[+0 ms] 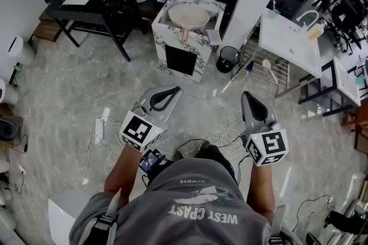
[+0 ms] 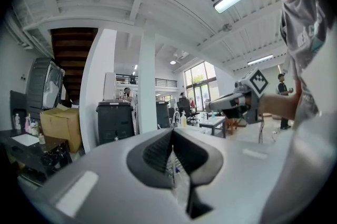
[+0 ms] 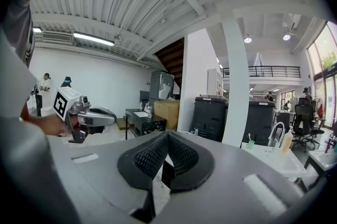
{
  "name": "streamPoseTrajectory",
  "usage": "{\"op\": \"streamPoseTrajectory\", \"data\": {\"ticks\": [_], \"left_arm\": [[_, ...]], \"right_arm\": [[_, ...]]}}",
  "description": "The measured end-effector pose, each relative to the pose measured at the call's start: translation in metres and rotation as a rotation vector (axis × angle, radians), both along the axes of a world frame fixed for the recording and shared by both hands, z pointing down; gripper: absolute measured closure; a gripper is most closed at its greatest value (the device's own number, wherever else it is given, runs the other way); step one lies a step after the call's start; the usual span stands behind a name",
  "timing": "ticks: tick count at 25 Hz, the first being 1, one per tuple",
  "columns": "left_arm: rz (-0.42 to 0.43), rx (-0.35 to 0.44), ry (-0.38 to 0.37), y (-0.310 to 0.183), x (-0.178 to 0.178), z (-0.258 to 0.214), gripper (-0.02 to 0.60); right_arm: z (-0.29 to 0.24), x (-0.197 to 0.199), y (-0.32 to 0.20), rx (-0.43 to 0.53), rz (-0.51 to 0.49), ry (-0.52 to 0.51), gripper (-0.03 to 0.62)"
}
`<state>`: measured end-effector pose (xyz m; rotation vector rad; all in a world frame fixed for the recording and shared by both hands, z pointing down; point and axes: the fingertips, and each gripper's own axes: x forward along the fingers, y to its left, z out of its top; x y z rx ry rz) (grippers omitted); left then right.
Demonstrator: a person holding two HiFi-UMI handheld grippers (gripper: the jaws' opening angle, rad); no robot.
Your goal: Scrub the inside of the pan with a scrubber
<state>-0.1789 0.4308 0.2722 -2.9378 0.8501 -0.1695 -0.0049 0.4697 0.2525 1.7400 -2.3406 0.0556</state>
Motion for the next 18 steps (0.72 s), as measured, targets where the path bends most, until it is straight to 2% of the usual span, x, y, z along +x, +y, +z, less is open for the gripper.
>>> {"op": "streamPoseTrajectory", "data": {"ticks": [6,11,18], "left_arm": [[-0.015,-0.009,-0.009,-0.025,-0.003,0.005,0.580],[-0.065,-0.035,-0.043,-0.055,-0.005,0.015,0.580],[-0.129,-0.064,-0.063,-0.125,0.025,0.027,0.580]], "right_arm": [[0.001,0.007,-0.039,0.006,-0.002,0.004,0.592],[0.010,0.017,-0.090,-0.004,-0.032,-0.012,0.592],[0.030,0.043,-0.177,-0.039,-0.105,-0.031,0.592]]}}
